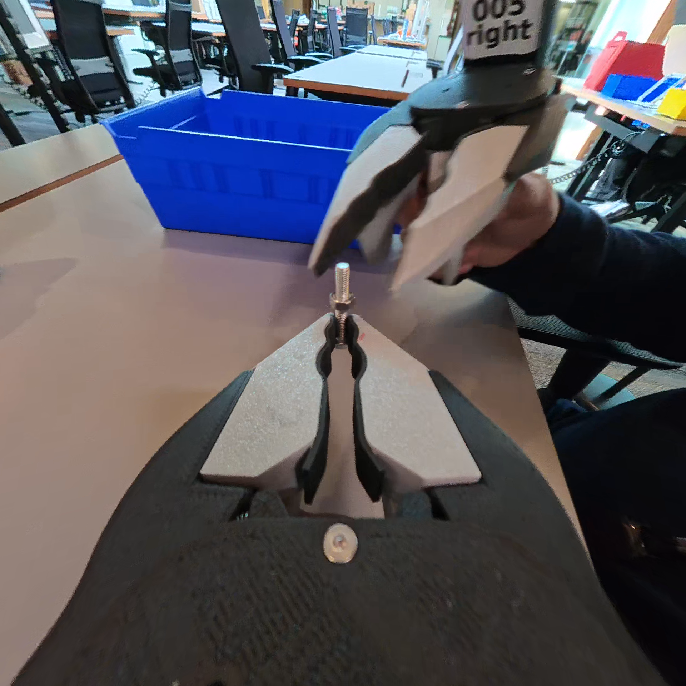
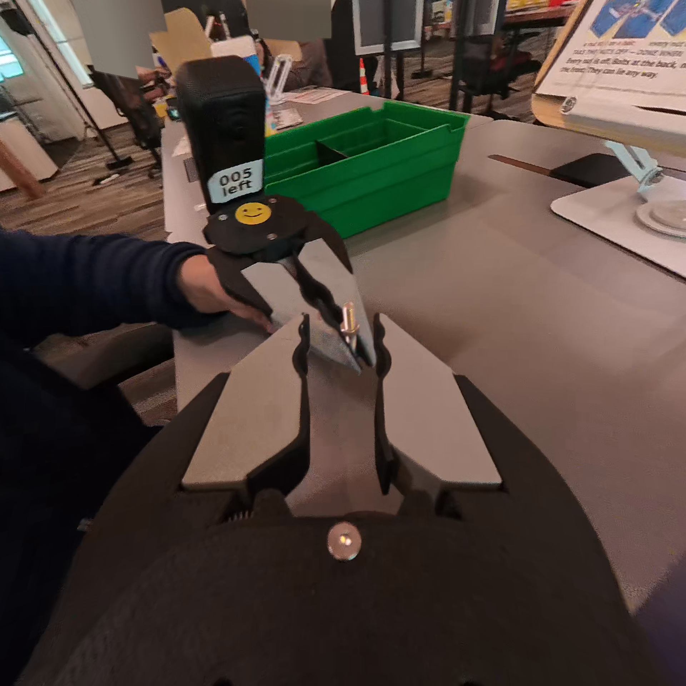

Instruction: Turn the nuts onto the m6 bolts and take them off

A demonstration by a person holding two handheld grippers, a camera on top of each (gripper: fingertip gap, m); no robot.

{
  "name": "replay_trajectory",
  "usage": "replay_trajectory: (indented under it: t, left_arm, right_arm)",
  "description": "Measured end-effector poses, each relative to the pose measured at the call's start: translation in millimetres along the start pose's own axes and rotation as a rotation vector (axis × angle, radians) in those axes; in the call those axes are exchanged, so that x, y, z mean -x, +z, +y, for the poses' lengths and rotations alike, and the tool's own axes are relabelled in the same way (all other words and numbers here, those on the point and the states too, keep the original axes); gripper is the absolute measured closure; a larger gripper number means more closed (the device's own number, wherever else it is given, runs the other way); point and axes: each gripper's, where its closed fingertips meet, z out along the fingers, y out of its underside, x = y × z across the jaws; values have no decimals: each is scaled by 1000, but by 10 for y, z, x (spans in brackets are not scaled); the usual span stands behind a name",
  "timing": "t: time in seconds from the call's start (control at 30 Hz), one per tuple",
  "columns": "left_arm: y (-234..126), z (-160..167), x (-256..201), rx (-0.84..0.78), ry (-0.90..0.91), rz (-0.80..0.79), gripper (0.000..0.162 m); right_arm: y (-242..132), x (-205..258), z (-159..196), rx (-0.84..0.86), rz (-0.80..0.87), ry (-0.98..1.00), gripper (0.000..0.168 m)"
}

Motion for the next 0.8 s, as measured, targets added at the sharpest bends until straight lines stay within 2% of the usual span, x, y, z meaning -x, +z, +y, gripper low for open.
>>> replay_trajectory:
  t: [0.03, 0.07, 0.1, 0.17, 0.23, 0.27, 0.33, 0.4, 0.47, 0.5, 0.63, 0.67, 0.73, 0.77, 0.8]
  left_arm:
    - [4, 0, -13, 0, 3, 3, 157]
    - [6, 6, -11, 4, 3, 0, 156]
    - [9, 22, -8, 16, -1, 0, 154]
    - [2, 8, 8, 6, -9, -8, 151]
    - [-31, -112, 79, -74, -22, -53, 148]
    - [-67, -226, 37, -140, -28, -24, 133]
    - [-124, -273, 95, -152, -50, -56, 124]
    - [-197, -381, 110, -222, -70, -49, 118]
    - [-240, -467, 60, -283, -145, 18, 121]
    - [-217, -438, 35, -260, -170, 45, 122]
    - [-37, -123, 62, -79, -109, -7, 123]
    - [1, -65, 59, -50, -93, -14, 123]
    - [28, -38, 37, -23, -87, -3, 121]
    - [21, -44, 45, -29, -88, -6, 121]
    - [10, -54, 47, -37, -87, -7, 121]
  right_arm:
    - [97, -39, 18, 7, 13, 0, 146]
    - [167, -44, 47, 17, 7, 6, 163]
    - [214, -43, 59, 12, -6, 21, 166]
    - [195, -85, 45, -17, 10, 43, 167]
    - [41, -235, -26, -78, 135, 42, 166]
    - [-83, -332, -81, -107, 221, 36, 166]
    - [-372, -327, -279, -171, 320, -29, 167]
    - [-507, -212, -261, -57, 303, -59, 167]
    - [-825, -509, -267, 44, 508, -120, 167]
    - [-1058, -709, -331, 65, 623, -152, 167]
    - [-1584, -1579, -336, 213, 757, -2, 167]
    - [-1653, -1810, -353, 216, 790, 11, 161]
    - [-1777, -2156, -306, 270, 866, 69, 114]
    - [-1794, -2205, -304, 294, 873, 90, 104]
    - [-1774, -2180, -361, 282, 861, 82, 105]
